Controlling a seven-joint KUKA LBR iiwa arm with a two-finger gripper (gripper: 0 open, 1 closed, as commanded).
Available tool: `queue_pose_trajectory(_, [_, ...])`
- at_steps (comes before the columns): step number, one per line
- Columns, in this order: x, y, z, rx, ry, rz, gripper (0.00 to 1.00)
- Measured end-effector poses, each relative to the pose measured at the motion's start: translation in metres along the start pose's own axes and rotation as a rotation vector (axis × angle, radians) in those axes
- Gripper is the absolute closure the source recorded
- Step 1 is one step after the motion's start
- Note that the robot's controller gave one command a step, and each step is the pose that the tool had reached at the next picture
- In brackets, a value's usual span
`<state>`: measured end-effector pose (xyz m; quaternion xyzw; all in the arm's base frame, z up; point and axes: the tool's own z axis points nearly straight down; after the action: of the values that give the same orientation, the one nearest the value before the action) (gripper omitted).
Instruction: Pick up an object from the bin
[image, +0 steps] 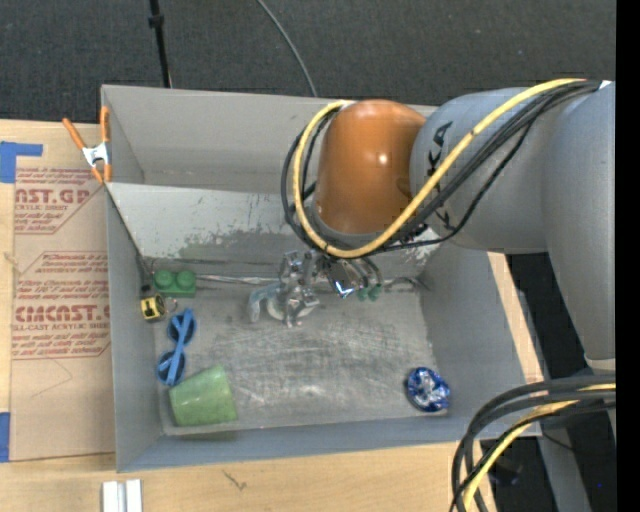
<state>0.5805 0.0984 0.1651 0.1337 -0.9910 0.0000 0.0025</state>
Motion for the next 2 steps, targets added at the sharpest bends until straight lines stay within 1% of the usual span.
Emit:
queue_pose_trajectory(1, [-0.002, 0.011, 0.024, -0.001, -0.004, 0.0, 1.0])
queue_pose_trajectory(2, [0.002, 0.02, 0.012, -0.001, -0.008, 0.004, 1.0])
